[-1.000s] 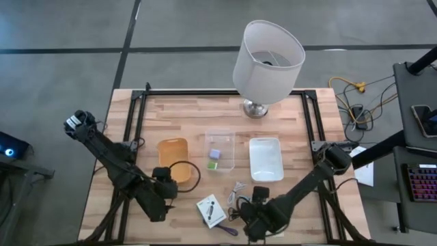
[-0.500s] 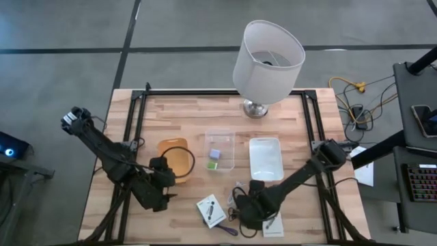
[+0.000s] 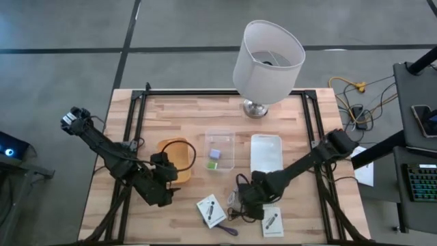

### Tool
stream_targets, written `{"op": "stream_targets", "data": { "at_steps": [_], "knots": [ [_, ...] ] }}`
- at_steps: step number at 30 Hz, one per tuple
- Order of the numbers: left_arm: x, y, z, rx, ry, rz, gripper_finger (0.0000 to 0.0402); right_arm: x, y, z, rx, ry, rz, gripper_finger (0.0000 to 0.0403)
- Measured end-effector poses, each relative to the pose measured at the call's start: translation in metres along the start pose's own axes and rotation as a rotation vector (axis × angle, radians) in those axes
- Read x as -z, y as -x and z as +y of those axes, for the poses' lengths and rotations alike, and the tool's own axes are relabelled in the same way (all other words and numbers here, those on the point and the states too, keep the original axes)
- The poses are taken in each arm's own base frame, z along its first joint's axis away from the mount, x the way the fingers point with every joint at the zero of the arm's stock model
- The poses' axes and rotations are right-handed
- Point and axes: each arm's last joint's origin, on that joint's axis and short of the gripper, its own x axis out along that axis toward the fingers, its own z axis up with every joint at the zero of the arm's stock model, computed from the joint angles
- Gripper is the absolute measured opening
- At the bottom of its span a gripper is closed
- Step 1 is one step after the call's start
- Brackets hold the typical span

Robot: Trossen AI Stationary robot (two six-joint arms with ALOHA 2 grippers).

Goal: Pick and place items into bin
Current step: Put the light blue charger cable into the yellow bin

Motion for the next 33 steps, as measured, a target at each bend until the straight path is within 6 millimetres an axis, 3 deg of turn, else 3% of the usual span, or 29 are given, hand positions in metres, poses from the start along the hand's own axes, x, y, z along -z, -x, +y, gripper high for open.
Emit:
{"op": "stream_targets", "data": {
  "at_steps": [8,16,22,27,33],
  "knots": [
    [-0.004,-0.005,0.01,-0.061,-0.017,0.011,0.0292,-0.005,-0.002,0.006,-0.095,-0.131,-0.094,0.0199],
    [-0.007,-0.007,0.016,-0.087,-0.038,0.024,0.0292,-0.007,-0.009,0.01,0.061,-0.108,-0.1,0.0199],
    [-0.007,-0.007,0.016,-0.086,-0.045,0.025,0.0292,-0.007,0.008,0.019,0.092,-0.044,-0.094,0.0199],
    [-0.008,-0.009,0.018,-0.093,-0.061,0.028,0.0292,0.005,0.022,0.036,0.128,0.021,-0.098,0.0199],
    [-0.008,-0.013,0.022,-0.113,-0.065,0.036,0.0292,0.012,0.001,0.05,0.154,0.036,-0.06,0.0199]
  ]
}}
